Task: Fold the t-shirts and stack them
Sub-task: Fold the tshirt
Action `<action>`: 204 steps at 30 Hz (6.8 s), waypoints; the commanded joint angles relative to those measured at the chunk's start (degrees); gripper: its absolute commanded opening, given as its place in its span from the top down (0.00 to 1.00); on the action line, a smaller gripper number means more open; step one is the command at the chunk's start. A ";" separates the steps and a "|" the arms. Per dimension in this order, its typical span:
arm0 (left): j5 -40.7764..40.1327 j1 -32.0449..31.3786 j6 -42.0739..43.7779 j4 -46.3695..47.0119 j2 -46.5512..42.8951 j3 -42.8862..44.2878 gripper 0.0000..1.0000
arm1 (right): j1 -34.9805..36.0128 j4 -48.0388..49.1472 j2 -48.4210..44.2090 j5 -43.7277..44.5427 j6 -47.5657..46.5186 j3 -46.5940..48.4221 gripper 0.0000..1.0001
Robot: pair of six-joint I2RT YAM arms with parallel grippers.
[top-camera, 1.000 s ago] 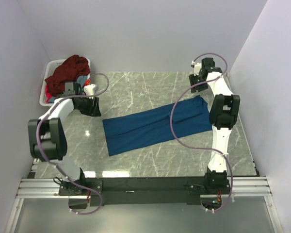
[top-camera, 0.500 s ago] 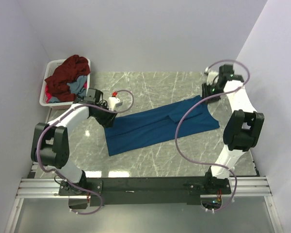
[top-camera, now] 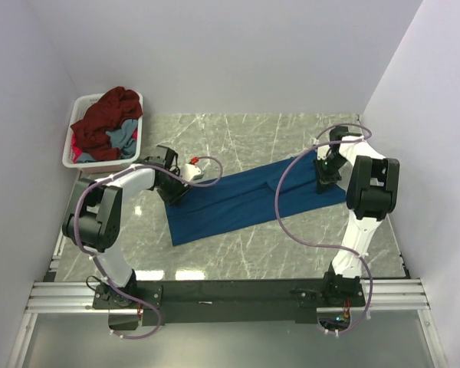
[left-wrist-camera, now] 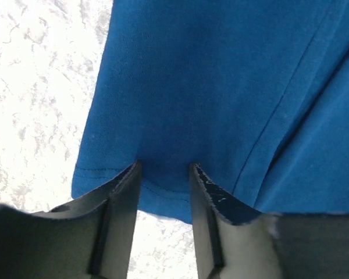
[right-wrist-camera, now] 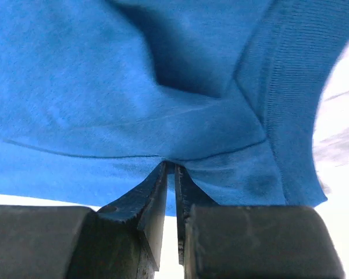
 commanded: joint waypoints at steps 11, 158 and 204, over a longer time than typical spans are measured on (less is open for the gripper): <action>-3.22 -12.87 -1.09 -5.19 -4.18 -11.23 0.60 | 3.04 1.95 17.46 12.09 -2.61 30.54 0.85; 25.89 -17.52 11.05 1.81 -57.27 -30.20 0.28 | 36.51 7.14 -63.05 -9.97 -42.60 -43.32 0.46; 6.71 -43.38 15.08 20.91 -24.84 -30.56 0.57 | 60.62 12.77 -56.36 2.43 -46.11 -54.76 0.44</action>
